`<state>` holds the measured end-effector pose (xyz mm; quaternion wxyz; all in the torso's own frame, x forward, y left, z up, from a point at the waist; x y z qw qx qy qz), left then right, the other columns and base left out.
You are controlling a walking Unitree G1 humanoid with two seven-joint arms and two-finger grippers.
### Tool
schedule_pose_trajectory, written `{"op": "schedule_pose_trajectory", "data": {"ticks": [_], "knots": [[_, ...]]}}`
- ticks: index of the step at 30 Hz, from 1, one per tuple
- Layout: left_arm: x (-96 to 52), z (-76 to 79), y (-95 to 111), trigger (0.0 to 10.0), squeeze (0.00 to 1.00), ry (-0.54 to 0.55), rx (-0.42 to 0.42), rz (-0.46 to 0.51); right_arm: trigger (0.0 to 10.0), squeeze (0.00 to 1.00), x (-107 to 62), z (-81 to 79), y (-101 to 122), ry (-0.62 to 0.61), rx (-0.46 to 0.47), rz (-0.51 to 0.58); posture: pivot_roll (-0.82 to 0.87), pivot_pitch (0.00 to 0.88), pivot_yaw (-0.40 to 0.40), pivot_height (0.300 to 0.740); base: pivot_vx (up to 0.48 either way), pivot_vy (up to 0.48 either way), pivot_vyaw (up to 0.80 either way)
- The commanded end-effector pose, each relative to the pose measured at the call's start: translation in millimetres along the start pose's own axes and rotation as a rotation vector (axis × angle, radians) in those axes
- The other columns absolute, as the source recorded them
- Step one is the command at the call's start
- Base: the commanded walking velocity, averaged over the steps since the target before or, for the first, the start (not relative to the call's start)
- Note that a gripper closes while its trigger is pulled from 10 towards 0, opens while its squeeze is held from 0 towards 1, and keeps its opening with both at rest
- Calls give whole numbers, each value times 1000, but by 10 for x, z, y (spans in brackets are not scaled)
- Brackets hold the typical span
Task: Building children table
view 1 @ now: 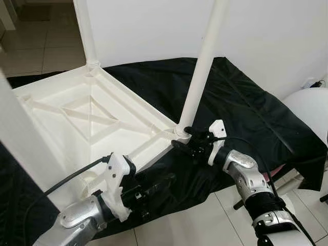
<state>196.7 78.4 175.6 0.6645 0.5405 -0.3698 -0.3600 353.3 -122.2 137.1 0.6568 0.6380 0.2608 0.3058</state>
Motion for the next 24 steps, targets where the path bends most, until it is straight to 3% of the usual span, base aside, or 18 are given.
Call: {"op": "schedule_pose_trajectory", "data": {"ticks": [1,5,15,18,24], "knots": [[-85,158,54,10000,0,-169,-2,-2,10000,0,-81,181,103,-87,-28,33,27,55,-68,740,0,0,0],[-203,231,87,10000,0,-189,-34,-17,10000,0,-80,137,72,-77,-18,37,34,66,-72,740,0,0,0],[-412,211,-19,10000,0,-117,0,-165,10000,0,7,65,29,-50,-5,37,61,75,-88,740,0,0,0],[-760,38,-75,10000,0,2,22,-261,10000,0,81,53,48,-32,-6,40,80,80,-98,740,0,0,0],[-848,51,-90,10000,0,19,21,-292,10000,0,125,44,54,-22,-7,40,109,84,-107,740,0,0,0]]}}
Point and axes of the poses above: a point about 5 cm out from each wrist's last joint towards the gripper, its own x axis pointing out of the wrist towards the gripper, its own y axis along the axis of the wrist's last joint, z = x × y, the point moved 3 cm from there along x, pointing out of the wrist towards the gripper
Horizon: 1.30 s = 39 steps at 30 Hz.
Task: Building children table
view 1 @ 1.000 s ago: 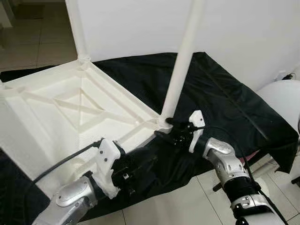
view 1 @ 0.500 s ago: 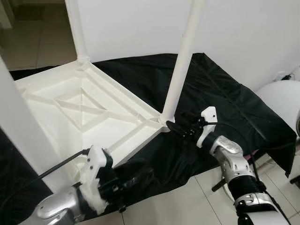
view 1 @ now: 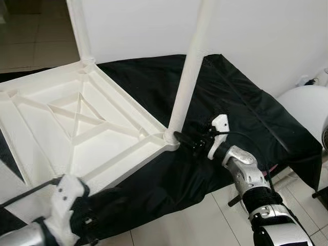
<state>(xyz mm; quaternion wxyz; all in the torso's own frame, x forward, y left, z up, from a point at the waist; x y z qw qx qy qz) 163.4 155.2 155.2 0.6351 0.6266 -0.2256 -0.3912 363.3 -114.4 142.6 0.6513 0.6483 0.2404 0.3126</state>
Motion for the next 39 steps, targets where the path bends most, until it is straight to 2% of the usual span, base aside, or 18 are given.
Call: {"op": "schedule_pose_trajectory", "data": {"ticks": [1,4,6,9,11,12,14,16,20,23,24,26,28,32,37,39], "knots": [[-46,142,10,10000,0,-173,27,-11,10000,0,15,16,11,3,-10,-2,109,84,-107,740,0,0,0],[-82,161,-29,10000,0,-164,32,-42,10000,0,63,-55,8,39,-2,-1,129,85,-113,740,0,0,0],[-142,178,-72,10000,0,-132,30,-76,10000,0,144,-202,-8,104,20,5,147,88,-119,740,0,0,0],[-162,178,-78,10000,0,-114,29,-74,10000,0,171,-274,-25,138,32,4,151,89,-121,740,0,0,0],[-220,196,-93,10000,0,-88,19,-75,10000,0,191,-413,-47,210,65,3,160,92,-127,740,0,0,0],[-220,196,-93,10000,0,-88,19,-75,10000,0,191,-413,-47,210,65,3,160,92,-127,740,0,0,0],[-358,270,-111,10000,0,-58,-4,-82,10000,0,122,-572,-39,313,98,2,174,100,-136,740,0,0,0],[-412,304,-116,10000,0,-49,-16,-81,10000,0,73,-592,-30,334,101,2,179,105,-138,740,0,0,0],[-473,325,-142,10000,0,-31,-21,-85,10000,0,-10,-573,-15,343,104,0,191,110,-145,740,0,0,0],[-525,313,-180,10000,0,13,-18,-76,10000,0,-161,-444,-6,306,96,-7,201,114,-148,740,0,0,0],[-525,313,-180,10000,0,13,-18,-76,10000,0,-161,-444,-6,306,96,-7,201,114,-148,740,0,0,0],[-529,293,-177,10000,0,51,-2,-69,10000,0,-248,-315,35,247,106,7,213,116,-155,740,0,0,0],[-527,291,-171,10000,0,65,4,-64,10000,0,-286,-278,61,230,120,14,217,117,-156,740,0,0,0],[-476,312,-58,10000,0,121,32,-39,10000,0,-447,-144,152,184,142,38,217,117,-156,740,0,0,0],[-530,299,16,10000,0,200,62,-35,10000,0,-562,-157,152,221,179,23,242,121,-174,740,0,0,0],[-614,275,67,10000,0,255,79,-37,10000,0,-595,-255,95,308,196,-27,265,122,-193,740,0,0,0]]}}
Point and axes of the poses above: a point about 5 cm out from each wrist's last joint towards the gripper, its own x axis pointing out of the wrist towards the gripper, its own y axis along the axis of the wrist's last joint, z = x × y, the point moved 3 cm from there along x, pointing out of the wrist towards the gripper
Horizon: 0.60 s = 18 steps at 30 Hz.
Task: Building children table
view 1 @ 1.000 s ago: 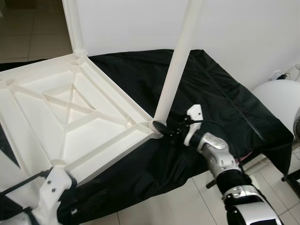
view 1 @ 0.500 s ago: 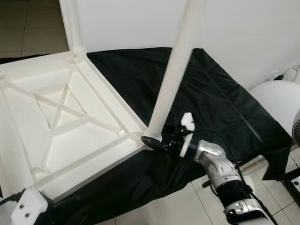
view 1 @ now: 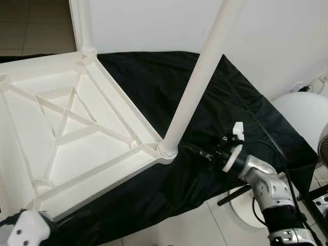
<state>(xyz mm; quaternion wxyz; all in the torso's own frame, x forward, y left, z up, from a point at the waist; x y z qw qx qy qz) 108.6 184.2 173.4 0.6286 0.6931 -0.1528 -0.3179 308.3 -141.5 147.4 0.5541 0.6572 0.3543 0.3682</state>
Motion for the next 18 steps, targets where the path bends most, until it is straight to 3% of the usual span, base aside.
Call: {"op": "schedule_pose_trajectory", "data": {"ticks": [1,5,7,15,18], "knots": [[-29,0,34,10000,0,21,10,-3,10000,0,-12,-52,-25,43,15,-19,265,122,-193,740,0,0,0],[-80,-27,43,10000,0,50,31,-18,10000,0,13,-154,-77,122,21,-61,277,123,-201,740,0,0,0],[-160,-44,44,10000,0,130,40,-53,10000,0,114,-274,-154,227,31,-125,318,126,-231,740,0,0,0],[-368,-102,58,10000,0,259,46,-79,10000,0,160,-293,-193,283,53,-157,350,134,-249,740,0,0,0],[-544,-152,15,10000,0,339,43,-124,10000,0,257,-306,-191,304,57,-151,390,146,-268,740,0,0,0]]}}
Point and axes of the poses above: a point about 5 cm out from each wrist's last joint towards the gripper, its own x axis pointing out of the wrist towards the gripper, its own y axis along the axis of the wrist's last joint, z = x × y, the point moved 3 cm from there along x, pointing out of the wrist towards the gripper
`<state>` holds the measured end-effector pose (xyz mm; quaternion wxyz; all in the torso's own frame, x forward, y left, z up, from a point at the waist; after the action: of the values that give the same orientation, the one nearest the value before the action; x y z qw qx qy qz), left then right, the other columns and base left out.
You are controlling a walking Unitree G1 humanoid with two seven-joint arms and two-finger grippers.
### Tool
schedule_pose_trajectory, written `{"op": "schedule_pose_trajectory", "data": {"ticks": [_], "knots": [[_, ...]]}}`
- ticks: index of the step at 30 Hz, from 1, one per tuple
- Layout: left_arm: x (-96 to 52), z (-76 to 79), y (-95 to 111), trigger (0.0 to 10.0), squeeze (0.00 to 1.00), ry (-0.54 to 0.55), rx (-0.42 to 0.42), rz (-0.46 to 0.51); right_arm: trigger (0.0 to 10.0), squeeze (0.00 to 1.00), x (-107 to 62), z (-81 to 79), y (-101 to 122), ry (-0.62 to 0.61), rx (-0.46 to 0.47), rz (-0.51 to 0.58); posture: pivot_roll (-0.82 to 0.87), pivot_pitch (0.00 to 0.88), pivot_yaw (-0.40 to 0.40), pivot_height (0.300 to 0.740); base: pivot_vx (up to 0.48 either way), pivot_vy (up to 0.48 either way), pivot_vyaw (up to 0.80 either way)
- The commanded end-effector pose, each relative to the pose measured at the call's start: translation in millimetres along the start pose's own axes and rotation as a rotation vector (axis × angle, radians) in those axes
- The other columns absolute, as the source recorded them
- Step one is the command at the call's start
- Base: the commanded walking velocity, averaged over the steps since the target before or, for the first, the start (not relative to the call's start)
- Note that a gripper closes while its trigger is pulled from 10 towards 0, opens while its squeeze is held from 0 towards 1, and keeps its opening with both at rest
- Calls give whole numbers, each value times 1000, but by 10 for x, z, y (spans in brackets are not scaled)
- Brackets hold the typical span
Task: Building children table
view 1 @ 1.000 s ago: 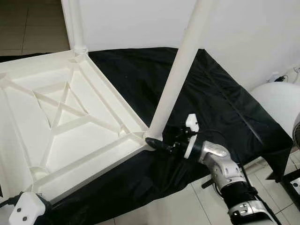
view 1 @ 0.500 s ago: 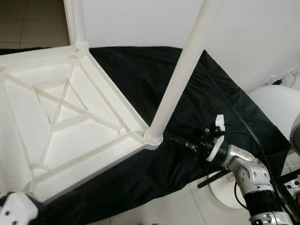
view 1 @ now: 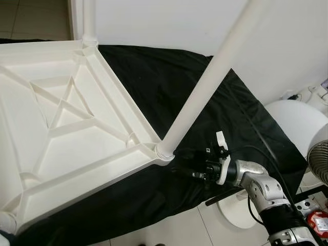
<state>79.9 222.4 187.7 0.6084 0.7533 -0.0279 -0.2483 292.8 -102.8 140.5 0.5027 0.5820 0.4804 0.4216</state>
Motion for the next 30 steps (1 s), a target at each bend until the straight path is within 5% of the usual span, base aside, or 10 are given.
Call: {"op": "schedule_pose_trajectory", "data": {"ticks": [1,7,10,16,22,30], "knots": [[-63,-61,-22,10000,0,61,-4,-14,10000,0,15,7,-59,4,22,-25,390,146,-268,740,0,0,0],[-547,-233,-225,10000,0,262,-28,-140,10000,0,176,25,-108,66,25,-48,449,164,-290,740,0,0,0],[-662,-292,-268,10000,0,308,-33,-162,10000,0,197,18,-112,76,28,-50,462,169,-291,740,0,0,0],[-1109,-736,-358,10000,0,602,-7,-187,10000,0,236,-10,-166,99,39,-61,473,173,-284,740,0,0,0],[-1176,-1077,-391,10000,0,790,46,-175,10000,0,219,-14,-201,93,45,-63,460,163,-270,740,0,0,0],[-908,-1655,-231,10000,0,958,75,45,10000,0,126,-45,-266,43,43,-65,382,146,-217,740,0,0,0]]}}
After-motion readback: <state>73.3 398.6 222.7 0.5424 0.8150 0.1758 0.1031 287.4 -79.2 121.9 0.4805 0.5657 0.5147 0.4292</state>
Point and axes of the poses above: a point about 5 cm out from each wrist's last joint towards the gripper, its own x axis pointing out of the wrist towards the gripper, its own y axis along the axis of the wrist's last joint, z = x × y, the point moved 3 cm from there along x, pointing out of the wrist towards the gripper
